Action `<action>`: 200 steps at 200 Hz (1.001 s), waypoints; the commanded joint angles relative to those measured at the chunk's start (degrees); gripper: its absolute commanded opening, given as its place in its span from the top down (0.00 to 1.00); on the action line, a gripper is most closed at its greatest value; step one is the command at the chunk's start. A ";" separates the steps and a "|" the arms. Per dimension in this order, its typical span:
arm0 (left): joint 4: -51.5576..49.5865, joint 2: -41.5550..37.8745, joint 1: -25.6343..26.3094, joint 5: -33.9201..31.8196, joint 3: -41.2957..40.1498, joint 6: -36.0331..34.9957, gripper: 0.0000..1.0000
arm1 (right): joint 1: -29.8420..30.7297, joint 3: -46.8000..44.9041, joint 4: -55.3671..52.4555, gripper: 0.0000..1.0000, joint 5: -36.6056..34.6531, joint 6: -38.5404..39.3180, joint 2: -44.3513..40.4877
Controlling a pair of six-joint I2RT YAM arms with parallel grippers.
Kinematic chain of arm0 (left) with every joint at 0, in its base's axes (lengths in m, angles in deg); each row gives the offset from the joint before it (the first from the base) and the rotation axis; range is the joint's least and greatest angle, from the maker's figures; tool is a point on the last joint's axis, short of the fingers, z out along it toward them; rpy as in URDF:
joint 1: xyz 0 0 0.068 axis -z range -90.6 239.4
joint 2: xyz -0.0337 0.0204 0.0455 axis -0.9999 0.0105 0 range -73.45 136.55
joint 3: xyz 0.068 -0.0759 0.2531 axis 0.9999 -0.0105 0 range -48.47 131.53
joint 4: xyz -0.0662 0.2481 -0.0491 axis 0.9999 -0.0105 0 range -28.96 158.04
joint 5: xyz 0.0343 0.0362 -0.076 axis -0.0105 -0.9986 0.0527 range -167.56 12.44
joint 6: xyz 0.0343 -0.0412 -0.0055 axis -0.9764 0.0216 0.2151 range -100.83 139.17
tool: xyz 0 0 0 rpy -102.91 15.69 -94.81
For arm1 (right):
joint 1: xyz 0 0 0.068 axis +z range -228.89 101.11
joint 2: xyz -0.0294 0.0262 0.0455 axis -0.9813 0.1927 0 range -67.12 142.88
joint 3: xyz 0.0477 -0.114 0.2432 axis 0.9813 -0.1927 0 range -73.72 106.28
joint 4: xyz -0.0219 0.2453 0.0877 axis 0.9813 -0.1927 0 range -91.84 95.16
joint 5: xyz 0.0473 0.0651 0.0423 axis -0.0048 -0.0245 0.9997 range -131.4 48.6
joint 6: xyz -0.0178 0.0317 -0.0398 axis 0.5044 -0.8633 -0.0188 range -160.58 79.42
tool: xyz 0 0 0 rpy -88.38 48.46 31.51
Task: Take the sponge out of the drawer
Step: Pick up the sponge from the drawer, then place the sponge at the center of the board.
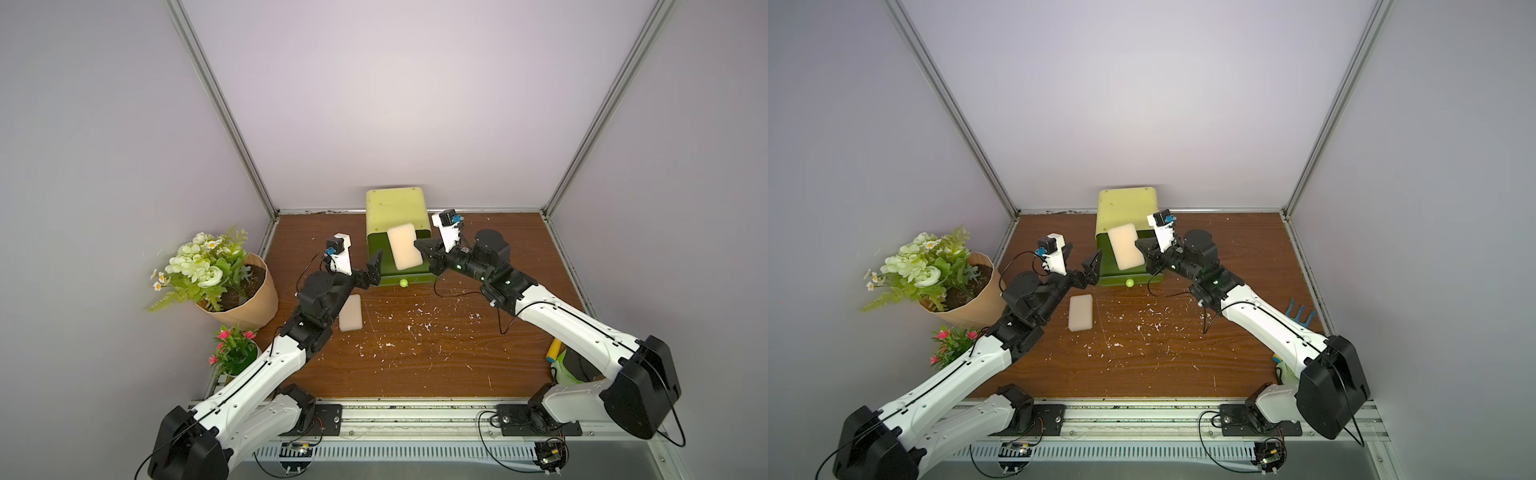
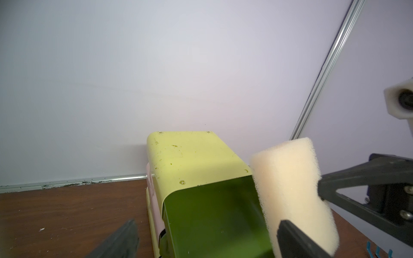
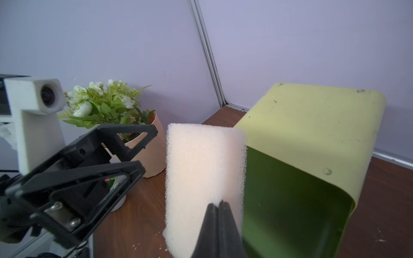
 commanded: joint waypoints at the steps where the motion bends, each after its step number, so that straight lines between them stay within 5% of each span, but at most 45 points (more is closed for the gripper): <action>1: -1.05 -1.28 0.53 1.34 0.72 -1.21 0.00 | 0.32 -3.55 3.86 1.00 2.20 -6.43 -3.79; 115: -1.95 -2.90 0.53 2.59 -0.18 -0.23 0.01 | 7.30 -30.01 11.92 1.00 -2.41 -24.71 -18.04; 167: -1.45 -2.82 0.57 1.56 -0.66 -0.10 0.00 | 15.56 -40.17 27.29 1.00 -8.68 -34.06 -11.26; 200: -1.24 -2.25 0.55 1.41 -0.72 0.09 0.00 | 20.19 -38.26 34.57 1.00 -8.73 -38.12 0.09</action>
